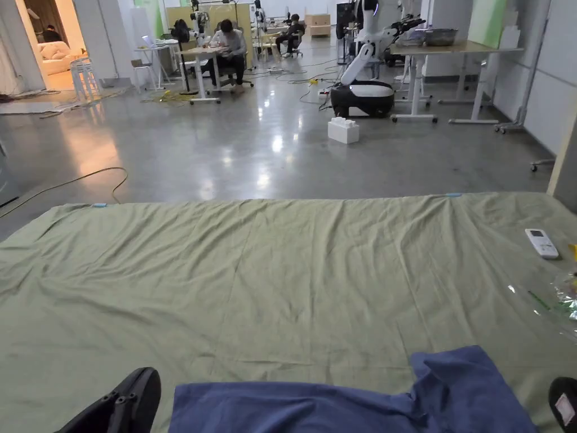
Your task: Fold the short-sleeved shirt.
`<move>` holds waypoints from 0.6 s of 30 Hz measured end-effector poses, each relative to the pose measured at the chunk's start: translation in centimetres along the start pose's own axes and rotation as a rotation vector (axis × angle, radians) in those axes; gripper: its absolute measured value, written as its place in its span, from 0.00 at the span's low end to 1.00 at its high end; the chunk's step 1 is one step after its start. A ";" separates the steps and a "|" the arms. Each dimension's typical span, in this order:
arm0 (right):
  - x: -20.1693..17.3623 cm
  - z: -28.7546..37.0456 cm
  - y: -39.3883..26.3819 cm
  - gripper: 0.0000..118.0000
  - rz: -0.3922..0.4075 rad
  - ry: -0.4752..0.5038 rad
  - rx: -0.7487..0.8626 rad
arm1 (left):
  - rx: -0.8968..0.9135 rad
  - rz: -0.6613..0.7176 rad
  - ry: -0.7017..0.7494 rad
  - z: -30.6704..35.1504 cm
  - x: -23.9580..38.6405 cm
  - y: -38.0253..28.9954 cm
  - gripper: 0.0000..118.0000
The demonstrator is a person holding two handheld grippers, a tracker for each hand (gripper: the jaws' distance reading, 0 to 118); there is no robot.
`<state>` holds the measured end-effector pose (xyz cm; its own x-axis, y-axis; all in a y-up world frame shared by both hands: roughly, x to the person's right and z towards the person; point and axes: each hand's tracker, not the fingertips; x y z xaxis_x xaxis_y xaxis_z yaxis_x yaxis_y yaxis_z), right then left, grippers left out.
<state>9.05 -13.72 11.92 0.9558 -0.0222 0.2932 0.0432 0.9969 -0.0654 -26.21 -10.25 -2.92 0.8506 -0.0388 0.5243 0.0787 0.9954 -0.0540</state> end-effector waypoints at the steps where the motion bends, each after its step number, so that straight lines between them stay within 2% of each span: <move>1: 0.1 -0.1 0.0 0.00 -0.006 0.007 -0.002 | -0.014 0.007 0.007 -0.3 -0.3 -0.2 0.00; 3: 0.1 -0.5 -0.3 0.00 -0.014 0.002 -0.024 | -0.041 0.024 0.022 -1.2 -0.8 -0.6 0.00; 5: 0.2 -0.9 -0.6 0.00 -0.005 0.004 -0.033 | -0.173 0.090 0.040 -3.9 -2.1 -2.2 0.00; 7: 0.3 -1.5 -1.2 0.00 -0.033 0.018 -0.071 | -0.228 0.131 0.050 -7.1 -3.8 -5.1 0.03; 8: 0.5 -1.9 -1.8 0.00 -0.066 0.025 -0.115 | -0.277 0.184 0.042 -9.2 -5.1 -6.7 0.10; 9: 0.6 -2.2 -2.2 0.00 -0.088 0.033 -0.151 | -0.347 0.243 0.021 -11.3 -6.3 -8.1 0.27; 11: 0.8 -2.7 -2.7 0.00 -0.076 0.036 -0.164 | -0.513 0.306 -0.043 -16.1 -8.5 -10.9 0.56; 12: 1.0 -2.9 -3.1 0.00 -0.078 0.035 -0.187 | -0.499 0.315 -0.019 -18.0 -9.2 -12.4 0.63; 15: 1.4 -3.4 -4.1 0.00 -0.062 0.002 -0.240 | -0.618 0.407 -0.020 -24.8 -11.4 -15.9 0.63; 18: 2.1 -3.9 -4.8 0.00 -0.066 -0.017 -0.286 | -0.729 0.319 0.039 -30.5 -12.2 -19.1 0.63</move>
<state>11.96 -18.88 9.09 0.9432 -0.0825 0.3218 0.1876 0.9317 -0.3109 -22.26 -31.46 -34.25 0.9059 0.2224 0.3605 0.1370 0.6514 -0.7462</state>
